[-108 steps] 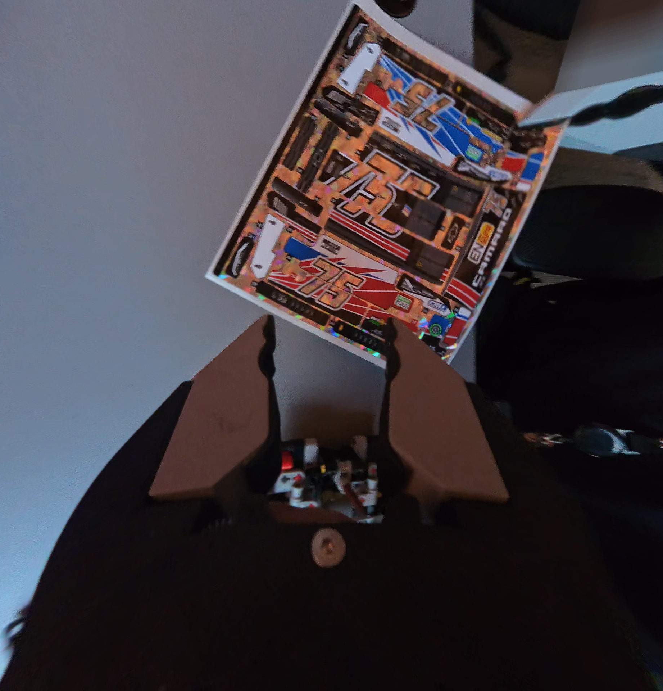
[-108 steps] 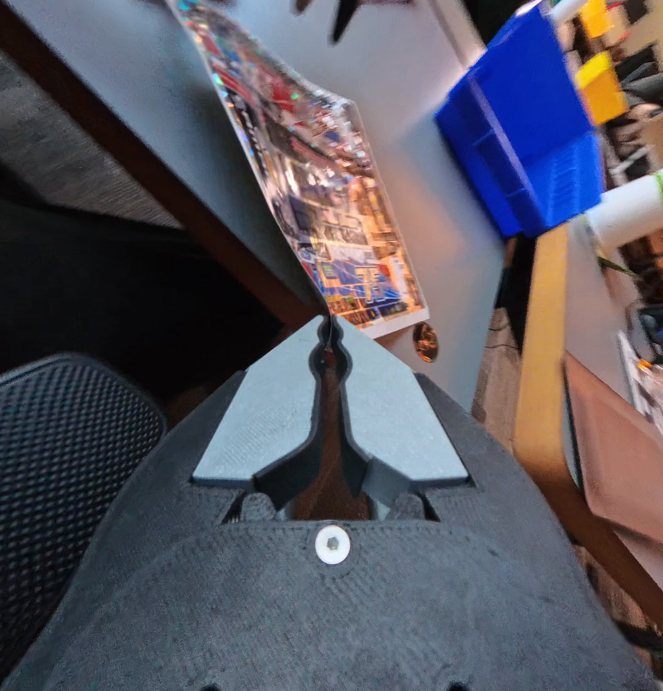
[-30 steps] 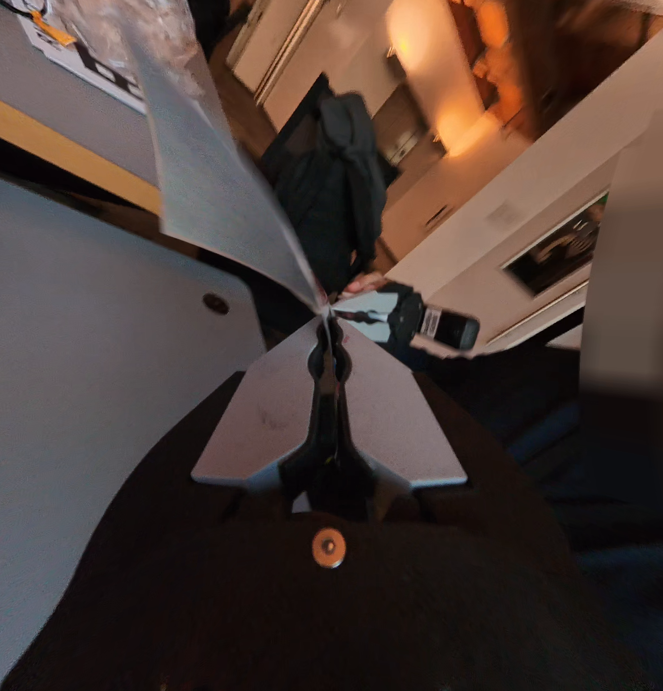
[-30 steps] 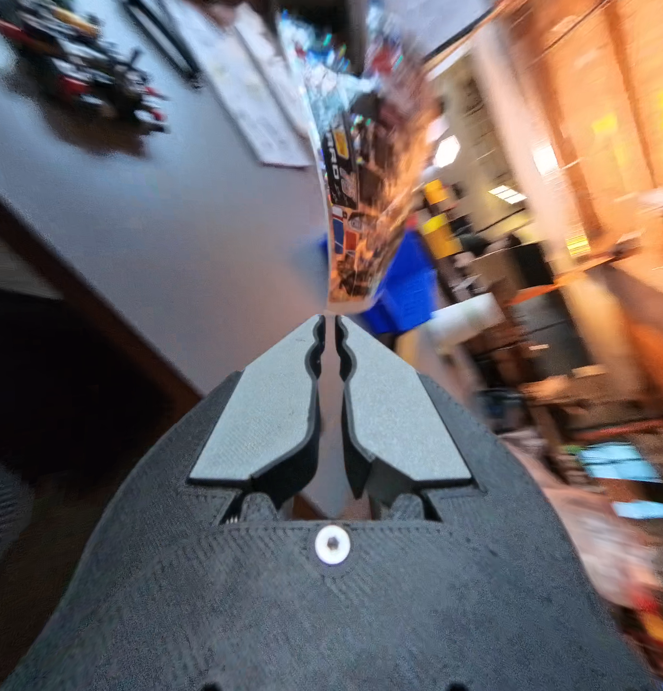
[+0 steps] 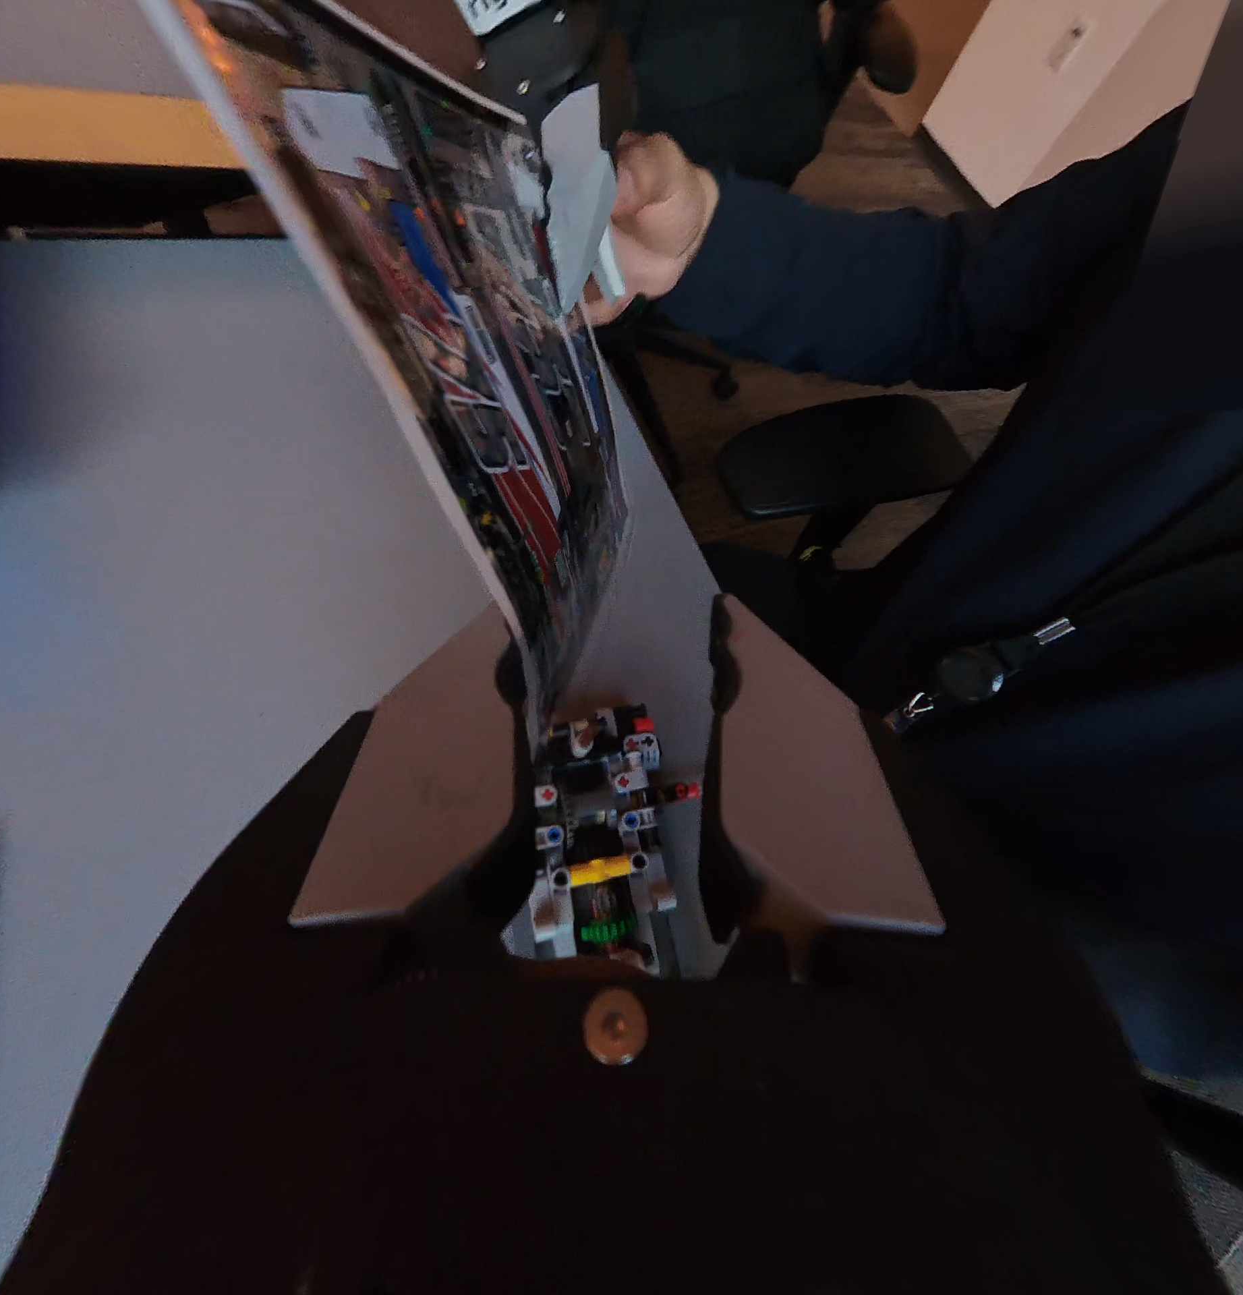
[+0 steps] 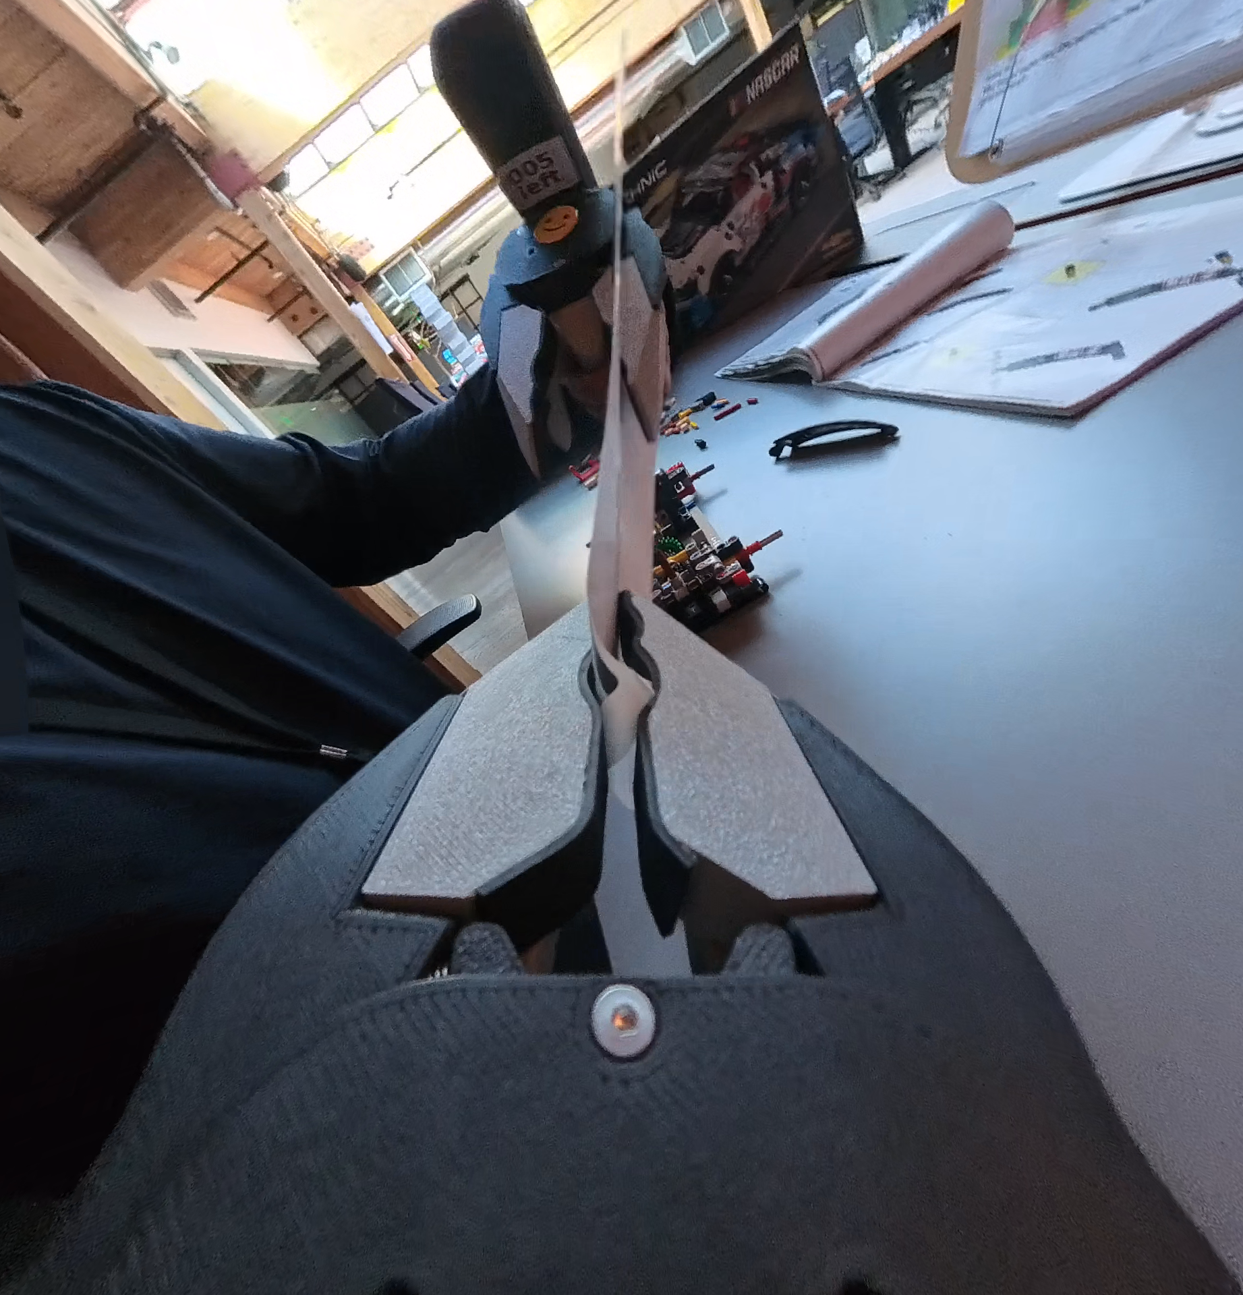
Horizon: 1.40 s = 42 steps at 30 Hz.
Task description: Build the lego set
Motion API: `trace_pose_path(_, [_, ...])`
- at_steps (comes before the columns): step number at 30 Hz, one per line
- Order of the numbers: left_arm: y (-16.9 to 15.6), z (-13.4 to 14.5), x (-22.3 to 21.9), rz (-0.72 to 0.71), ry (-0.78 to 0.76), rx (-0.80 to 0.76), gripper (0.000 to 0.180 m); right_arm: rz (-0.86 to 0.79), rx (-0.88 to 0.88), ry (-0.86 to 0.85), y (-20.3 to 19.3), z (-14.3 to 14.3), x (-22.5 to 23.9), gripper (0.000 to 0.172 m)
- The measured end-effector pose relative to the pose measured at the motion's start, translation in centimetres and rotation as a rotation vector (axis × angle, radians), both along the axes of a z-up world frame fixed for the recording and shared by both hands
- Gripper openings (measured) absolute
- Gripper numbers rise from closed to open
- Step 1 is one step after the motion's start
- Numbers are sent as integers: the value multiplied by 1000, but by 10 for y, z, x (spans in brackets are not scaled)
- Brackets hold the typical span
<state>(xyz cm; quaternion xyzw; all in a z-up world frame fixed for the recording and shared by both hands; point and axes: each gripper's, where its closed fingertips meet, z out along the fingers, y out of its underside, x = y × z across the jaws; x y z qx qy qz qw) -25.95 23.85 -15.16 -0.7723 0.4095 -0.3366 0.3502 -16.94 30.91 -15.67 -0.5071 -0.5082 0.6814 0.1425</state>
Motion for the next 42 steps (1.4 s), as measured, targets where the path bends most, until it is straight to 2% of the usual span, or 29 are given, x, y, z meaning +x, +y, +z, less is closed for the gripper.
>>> trace_pose_path(4, [14,11,-14,80,86,39,59,13,34,-72,3,-2,4,0])
trace_pose_path(10, [46,60,-16,190,120,121,63,45,62,-144,3,5,10,0])
trace_pose_path(14, [63,83,9,143,179,124,64,111,108,-205,-1,8,14,0])
trace_pose_path(20, [94,65,50,8,303,68,63,229,157,-209,-14,23,24,0])
trace_pose_path(25, [86,46,77,-202,343,-10,60,287,211,-195,-21,29,38,0])
trace_pose_path(27, [76,37,82,-278,375,-81,49,277,251,-203,-18,27,41,0])
trace_pose_path(28, [69,34,86,-315,369,-116,29,268,263,-204,-16,27,42,0])
trace_pose_path(29, [66,33,91,-326,352,-131,6,249,272,-209,-11,27,43,0])
trace_pose_path(30, [69,33,93,-288,334,-143,0,209,288,-225,-4,26,42,0])
trace_pose_path(32, [74,39,97,-182,208,-236,0,73,337,-260,17,22,39,5])
trace_pose_path(33, [77,48,100,-124,89,-292,0,-1,369,-270,27,23,38,15])
trace_pose_path(36, [87,63,91,12,-175,-397,0,-267,559,-272,54,30,43,30])
trace_pose_path(39, [87,55,77,65,-234,-418,0,-621,820,-227,84,61,60,33])
trace_pose_path(40, [86,52,74,77,-245,-427,0,-684,883,-193,83,73,66,31])
trace_pose_path(42, [82,54,76,63,-310,-452,0,-712,943,-117,68,89,67,30])
